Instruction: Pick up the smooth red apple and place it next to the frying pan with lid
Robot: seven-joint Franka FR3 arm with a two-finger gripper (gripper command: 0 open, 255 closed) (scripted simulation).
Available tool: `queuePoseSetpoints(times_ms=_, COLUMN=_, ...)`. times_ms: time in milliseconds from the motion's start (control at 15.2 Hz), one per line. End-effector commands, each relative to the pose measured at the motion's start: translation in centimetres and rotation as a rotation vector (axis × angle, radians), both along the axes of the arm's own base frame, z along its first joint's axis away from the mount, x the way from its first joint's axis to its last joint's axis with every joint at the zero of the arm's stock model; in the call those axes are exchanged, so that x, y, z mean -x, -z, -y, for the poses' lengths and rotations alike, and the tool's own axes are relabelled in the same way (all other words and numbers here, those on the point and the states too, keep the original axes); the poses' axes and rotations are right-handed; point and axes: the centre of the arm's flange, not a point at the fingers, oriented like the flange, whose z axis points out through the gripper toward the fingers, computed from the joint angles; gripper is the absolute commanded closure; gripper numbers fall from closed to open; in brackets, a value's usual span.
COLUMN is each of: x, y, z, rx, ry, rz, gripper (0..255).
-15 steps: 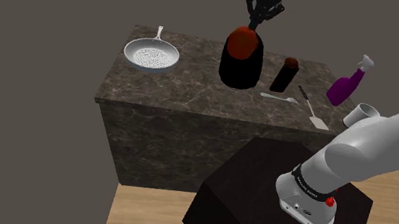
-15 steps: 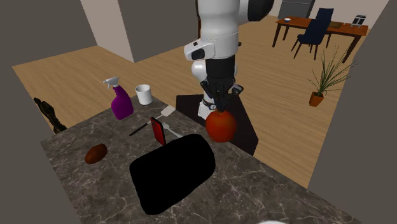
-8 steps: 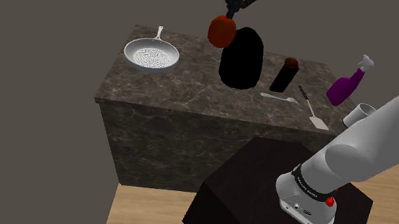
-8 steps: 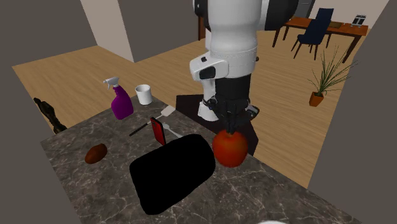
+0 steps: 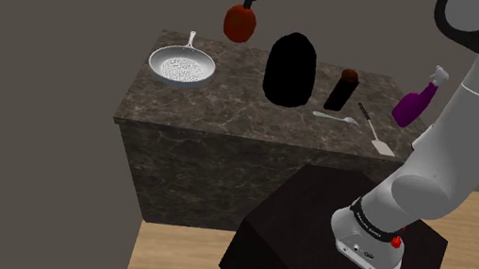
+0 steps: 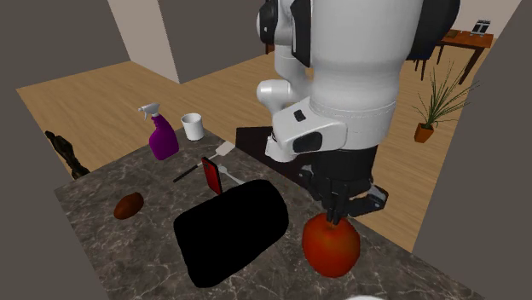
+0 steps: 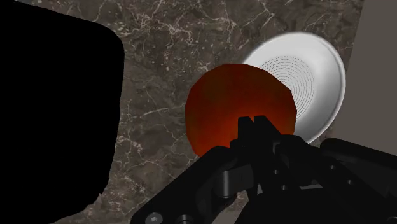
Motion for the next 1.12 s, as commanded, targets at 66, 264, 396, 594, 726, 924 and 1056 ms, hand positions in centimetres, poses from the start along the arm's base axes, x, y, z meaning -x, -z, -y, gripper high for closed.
queuePoseSetpoints(times_ms=66, x=-0.6, y=1.4, z=-0.1, rx=0.000, ry=0.000, rz=0.001, gripper=255)
queuePoseSetpoints(times_ms=264, x=-0.6, y=3.0, z=-0.1, rx=0.000, ry=0.000, rz=0.001, gripper=255)
queuePoseSetpoints(times_ms=396, x=-0.6, y=4.0, z=-0.1, rx=0.000, ry=0.000, rz=0.001, gripper=255)
queuePoseSetpoints(times_ms=594, x=-0.6, y=5.6, z=-0.1, rx=0.000, ry=0.000, rz=0.001, gripper=255)
queuePoseSetpoints(times_ms=726, x=-0.6, y=6.7, z=-0.1, rx=0.000, ry=0.000, rz=0.001, gripper=255)
queuePoseSetpoints(times_ms=924, x=-0.6, y=8.3, z=-0.1, rx=0.000, ry=0.000, rz=0.001, gripper=255)
queuePoseSetpoints(times_ms=1056, x=-0.6, y=9.3, z=-0.1, rx=0.000, ry=0.000, rz=0.001, gripper=255)
